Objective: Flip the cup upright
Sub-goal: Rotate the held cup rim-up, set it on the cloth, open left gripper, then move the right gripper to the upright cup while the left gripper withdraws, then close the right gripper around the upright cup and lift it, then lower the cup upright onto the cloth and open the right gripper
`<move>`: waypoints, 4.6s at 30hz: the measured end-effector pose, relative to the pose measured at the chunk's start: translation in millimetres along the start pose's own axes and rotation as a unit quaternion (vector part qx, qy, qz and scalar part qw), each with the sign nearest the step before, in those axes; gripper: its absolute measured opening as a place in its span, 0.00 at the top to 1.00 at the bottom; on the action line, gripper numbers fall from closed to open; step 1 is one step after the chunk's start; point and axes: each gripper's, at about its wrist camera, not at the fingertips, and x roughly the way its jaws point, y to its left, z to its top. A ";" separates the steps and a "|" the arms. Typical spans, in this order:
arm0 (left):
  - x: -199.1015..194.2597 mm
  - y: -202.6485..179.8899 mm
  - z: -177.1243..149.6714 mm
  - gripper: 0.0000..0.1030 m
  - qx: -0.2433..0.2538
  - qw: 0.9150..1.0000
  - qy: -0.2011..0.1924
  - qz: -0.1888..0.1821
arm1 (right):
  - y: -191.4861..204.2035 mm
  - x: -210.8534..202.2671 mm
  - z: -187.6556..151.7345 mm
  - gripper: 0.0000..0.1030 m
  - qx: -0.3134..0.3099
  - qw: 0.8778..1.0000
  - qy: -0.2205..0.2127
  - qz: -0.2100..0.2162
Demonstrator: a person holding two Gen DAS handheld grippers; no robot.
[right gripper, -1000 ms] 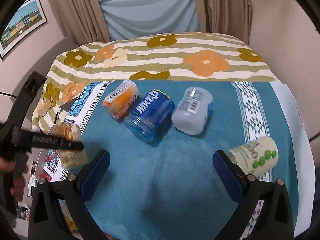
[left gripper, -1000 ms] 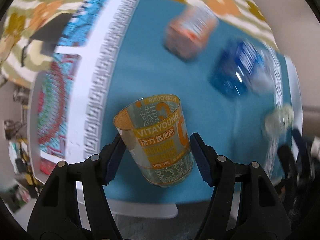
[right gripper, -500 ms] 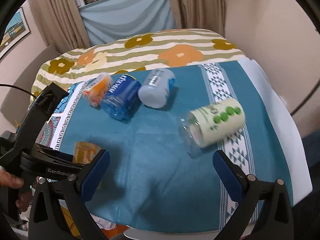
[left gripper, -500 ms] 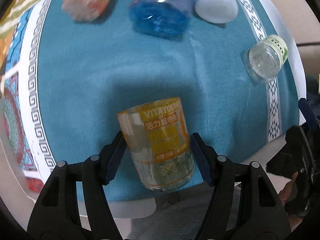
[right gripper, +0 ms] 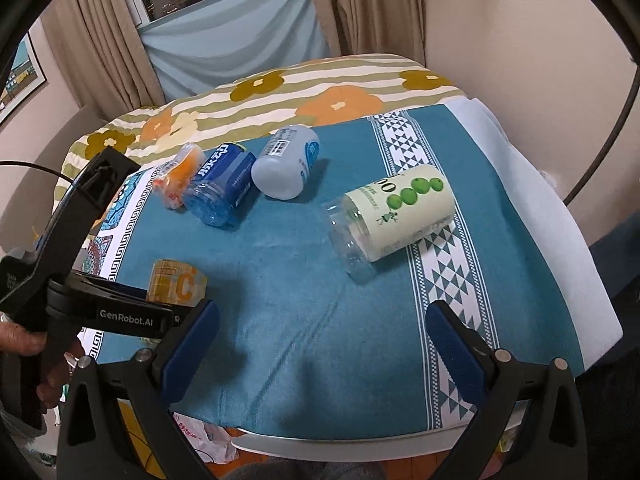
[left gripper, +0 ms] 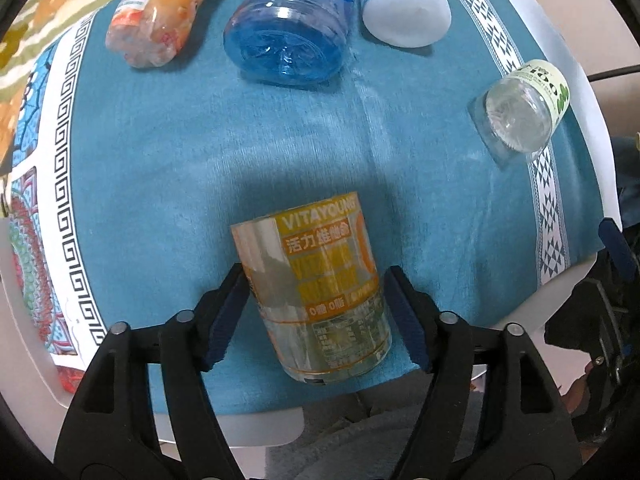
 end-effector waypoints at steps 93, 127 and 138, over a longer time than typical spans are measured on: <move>-48.4 173.8 -95.6 0.00 -0.134 0.982 -0.132 0.021 | 132.9 60.0 -16.9 0.48 -0.116 0.983 -0.139 0.022; -102.7 136.8 -120.7 0.00 -0.136 0.972 -0.189 0.034 | 110.6 6.6 -21.4 0.01 -0.123 0.986 -0.106 0.044; -199.0 84.6 -138.5 0.00 -0.112 0.946 -0.298 0.065 | 87.7 -90.3 28.2 0.01 -0.109 0.992 -0.059 0.005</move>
